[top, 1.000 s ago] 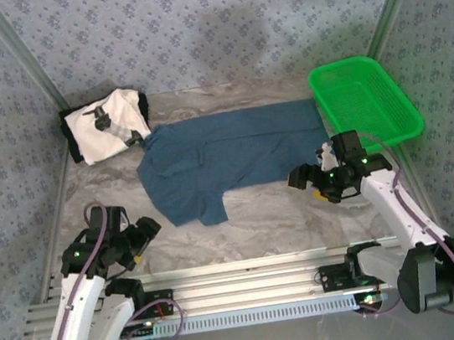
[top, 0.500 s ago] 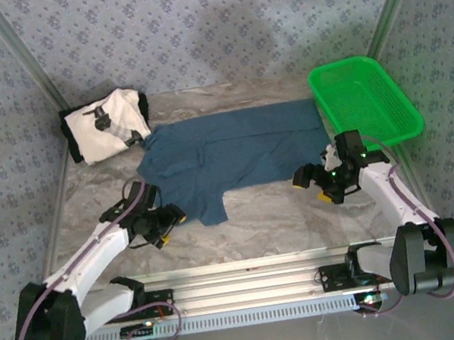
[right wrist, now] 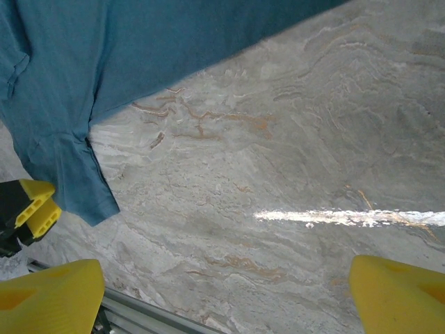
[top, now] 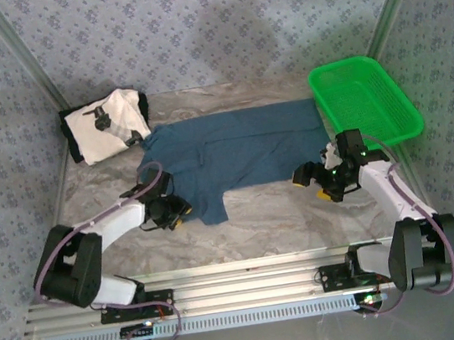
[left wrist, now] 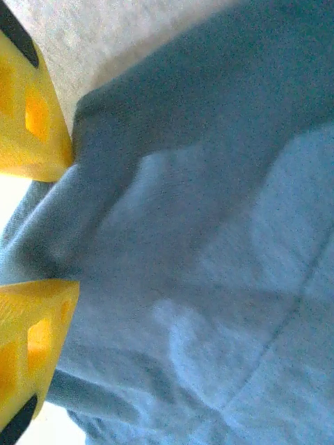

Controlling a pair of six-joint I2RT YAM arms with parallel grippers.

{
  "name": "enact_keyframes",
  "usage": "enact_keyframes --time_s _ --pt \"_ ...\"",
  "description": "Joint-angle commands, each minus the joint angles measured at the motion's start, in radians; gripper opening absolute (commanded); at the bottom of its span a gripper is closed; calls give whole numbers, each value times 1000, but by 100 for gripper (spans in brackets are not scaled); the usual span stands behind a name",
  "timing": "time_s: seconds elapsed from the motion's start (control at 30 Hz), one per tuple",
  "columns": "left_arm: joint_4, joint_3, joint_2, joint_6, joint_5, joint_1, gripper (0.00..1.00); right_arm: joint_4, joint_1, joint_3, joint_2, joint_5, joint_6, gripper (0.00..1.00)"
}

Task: Fold and stack the t-shirts

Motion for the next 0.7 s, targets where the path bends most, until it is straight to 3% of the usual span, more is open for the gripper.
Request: enact_keyframes --time_s 0.0,0.17,0.43,0.53,0.67 --pt "-8 52 28 46 -22 -8 24 -4 -8 0 4 -27 -26 93" --pt "-133 79 -44 99 -39 -10 7 -18 -14 -4 -8 -32 -39 93" --pt "-406 127 -246 170 -105 -11 3 -20 -19 -11 -16 -37 -44 93" --pt "-446 170 -231 203 -97 -12 3 -20 -18 -10 -12 -41 -48 94" --pt "-456 256 -100 277 -91 -12 3 -24 -21 -9 -4 -42 -55 94"
